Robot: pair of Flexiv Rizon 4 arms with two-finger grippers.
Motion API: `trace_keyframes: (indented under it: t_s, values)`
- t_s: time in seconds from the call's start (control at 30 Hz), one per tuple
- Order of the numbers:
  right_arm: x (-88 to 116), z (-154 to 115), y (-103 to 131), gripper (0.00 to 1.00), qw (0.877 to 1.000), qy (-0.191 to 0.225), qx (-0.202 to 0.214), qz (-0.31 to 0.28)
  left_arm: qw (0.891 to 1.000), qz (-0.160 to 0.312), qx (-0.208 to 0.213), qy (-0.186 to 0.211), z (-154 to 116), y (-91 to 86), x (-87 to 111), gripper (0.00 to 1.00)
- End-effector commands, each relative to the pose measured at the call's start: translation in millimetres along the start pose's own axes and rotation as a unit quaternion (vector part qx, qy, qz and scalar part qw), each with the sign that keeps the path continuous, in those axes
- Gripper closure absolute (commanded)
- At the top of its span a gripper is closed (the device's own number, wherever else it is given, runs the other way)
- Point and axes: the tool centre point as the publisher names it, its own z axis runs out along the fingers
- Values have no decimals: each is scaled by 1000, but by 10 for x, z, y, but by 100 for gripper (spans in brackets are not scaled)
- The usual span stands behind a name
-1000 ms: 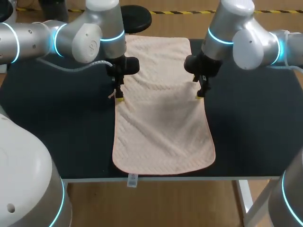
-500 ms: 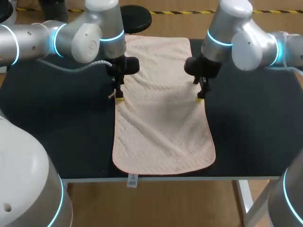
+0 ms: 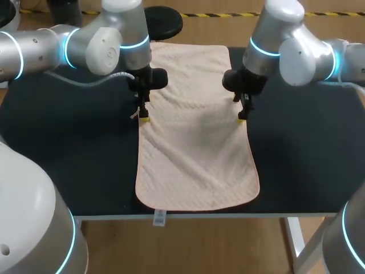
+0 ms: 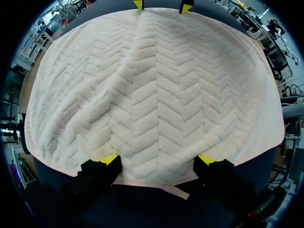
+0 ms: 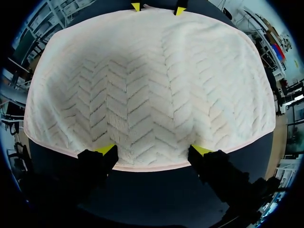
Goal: Fold the towel
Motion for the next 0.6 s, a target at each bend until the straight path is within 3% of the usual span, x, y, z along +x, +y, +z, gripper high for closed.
trace_keyframes:
  t_s: [0.03, 0.07, 0.1, 0.13, 0.17, 0.6]
  values:
    - [1, 7, -2, 16, 1000, 0, 3, -3, 1000, 0, 2, 2, 81, 13, -42, 19]
    - [5, 6, -2, 51, 1000, -1, 3, -3, 1000, 0, 2, 2, 90, 15, -46, 52]
    - [10, 6, -3, 63, 1000, -1, 4, -4, 1000, -1, 1, 2, 96, 14, -47, 68]
    - [15, 8, -4, 82, 1000, -1, 4, -5, 1000, -1, 1, 3, 99, 13, -47, 92]
    - [18, 10, -6, 98, 1000, -1, 5, -5, 1000, -1, 2, 3, 99, 14, -46, 100]
    - [17, -76, -18, 100, 1000, -17, -2, 2, 1000, 5, 3, 2, 69, 26, -35, 100]
